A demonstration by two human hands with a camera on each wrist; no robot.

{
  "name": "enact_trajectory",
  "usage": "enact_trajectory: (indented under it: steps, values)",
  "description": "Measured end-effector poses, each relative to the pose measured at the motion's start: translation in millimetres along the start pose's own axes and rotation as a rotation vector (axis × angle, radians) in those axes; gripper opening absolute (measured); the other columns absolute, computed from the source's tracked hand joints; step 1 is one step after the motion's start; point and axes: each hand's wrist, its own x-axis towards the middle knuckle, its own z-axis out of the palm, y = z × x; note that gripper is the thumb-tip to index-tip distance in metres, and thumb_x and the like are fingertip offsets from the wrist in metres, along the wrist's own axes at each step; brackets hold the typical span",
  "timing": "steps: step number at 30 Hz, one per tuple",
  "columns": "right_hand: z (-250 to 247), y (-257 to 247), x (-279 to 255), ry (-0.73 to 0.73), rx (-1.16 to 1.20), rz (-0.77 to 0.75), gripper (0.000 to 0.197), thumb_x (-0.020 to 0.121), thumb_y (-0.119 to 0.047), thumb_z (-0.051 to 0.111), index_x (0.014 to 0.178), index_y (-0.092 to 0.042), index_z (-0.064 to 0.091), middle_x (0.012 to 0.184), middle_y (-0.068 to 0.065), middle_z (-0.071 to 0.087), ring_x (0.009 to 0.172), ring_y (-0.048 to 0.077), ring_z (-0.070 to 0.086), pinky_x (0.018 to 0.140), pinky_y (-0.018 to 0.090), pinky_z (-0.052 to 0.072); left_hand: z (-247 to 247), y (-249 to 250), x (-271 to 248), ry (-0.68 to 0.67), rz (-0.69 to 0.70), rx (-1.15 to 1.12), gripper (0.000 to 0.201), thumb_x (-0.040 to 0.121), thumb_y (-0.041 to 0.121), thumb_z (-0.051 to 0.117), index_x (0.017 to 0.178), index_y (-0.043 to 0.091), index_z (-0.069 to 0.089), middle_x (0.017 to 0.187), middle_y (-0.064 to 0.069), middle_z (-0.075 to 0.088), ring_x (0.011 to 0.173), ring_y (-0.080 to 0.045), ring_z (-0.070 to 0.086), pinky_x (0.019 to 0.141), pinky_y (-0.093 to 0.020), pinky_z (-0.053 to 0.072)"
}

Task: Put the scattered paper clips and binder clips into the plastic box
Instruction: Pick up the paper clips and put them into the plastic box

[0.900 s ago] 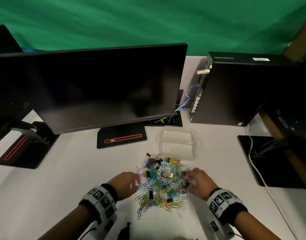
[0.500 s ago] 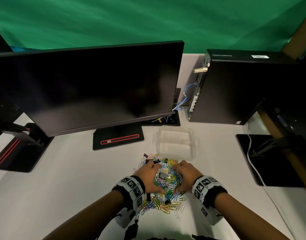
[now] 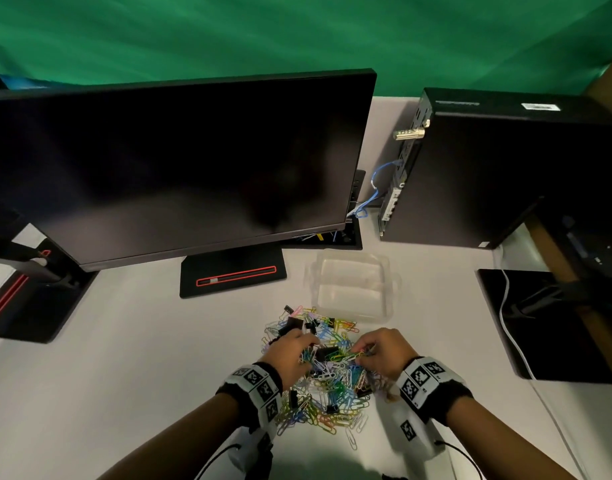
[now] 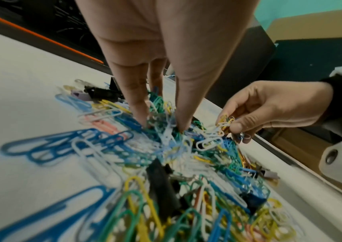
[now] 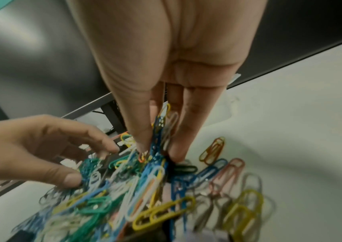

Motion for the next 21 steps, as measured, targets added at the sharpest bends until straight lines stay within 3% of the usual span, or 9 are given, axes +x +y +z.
enact_trajectory:
  steps: [4,7,9,11,16,19,21]
  values:
    - [-11,-1,0,0.03,0.052,-0.013,0.021,0.079,-0.023,0.072,0.1,-0.018,0.073,0.101,-0.008,0.067,0.083,0.005,0.055,0.078,0.015,0.039,-4,-7,1,0.043,-0.023,-0.086,0.025,0.087,0.014,0.06,0.111,0.02,0.062,0.11,0.003,0.057,0.104,-0.012,0.054,0.094,-0.025,0.044]
    - [-22,-4,4,0.072,0.146,-0.039,0.016,0.081,-0.023,0.071,0.096,-0.019,0.073,0.087,-0.009,0.067,0.065,-0.003,0.056,0.072,0.014,0.042,-6,-11,2,0.075,-0.015,-0.214,0.018,0.085,0.006,0.061,0.099,0.016,0.068,0.094,0.011,0.059,0.09,-0.001,0.056,0.081,-0.007,0.04]
    - [-30,-6,11,0.094,0.194,-0.043,0.013,0.081,-0.022,0.07,0.094,-0.018,0.073,0.074,-0.005,0.068,0.051,-0.005,0.057,0.059,0.012,0.046,-7,-13,3,0.083,-0.013,-0.279,0.017,0.085,0.006,0.063,0.095,0.018,0.069,0.09,0.014,0.064,0.088,0.004,0.059,0.075,-0.001,0.037]
    - [-38,-6,20,0.129,0.243,-0.035,0.01,0.083,-0.018,0.069,0.092,-0.017,0.073,0.069,0.003,0.07,0.044,-0.003,0.057,0.054,0.012,0.049,-10,-13,2,0.092,-0.012,-0.325,0.017,0.085,0.008,0.063,0.093,0.022,0.068,0.089,0.015,0.067,0.09,0.003,0.062,0.073,-0.002,0.038]
    - [-48,-9,48,0.228,0.393,0.029,0.013,0.086,-0.008,0.063,0.095,-0.012,0.071,0.063,0.005,0.064,0.051,0.012,0.06,0.061,0.023,0.058,-20,-10,1,0.096,-0.055,-0.524,0.029,0.086,0.002,0.058,0.083,0.031,0.062,0.083,0.011,0.069,0.067,0.006,0.064,0.055,-0.011,0.05]
    - [-44,-6,64,0.269,0.463,0.082,0.022,0.09,0.001,0.051,0.104,-0.005,0.067,0.077,0.014,0.063,0.056,0.017,0.056,0.065,0.024,0.058,-25,-9,2,0.112,-0.067,-0.614,0.029,0.086,0.002,0.06,0.082,0.031,0.063,0.077,0.015,0.069,0.065,0.009,0.064,0.058,-0.018,0.056]
    - [-41,-5,72,0.257,0.482,0.106,0.032,0.091,0.006,0.042,0.11,-0.007,0.064,0.082,0.012,0.06,0.062,0.022,0.054,0.077,0.037,0.056,-28,-8,5,0.118,-0.07,-0.661,0.027,0.086,0.002,0.061,0.084,0.028,0.066,0.073,0.017,0.07,0.067,0.008,0.065,0.06,-0.021,0.058]
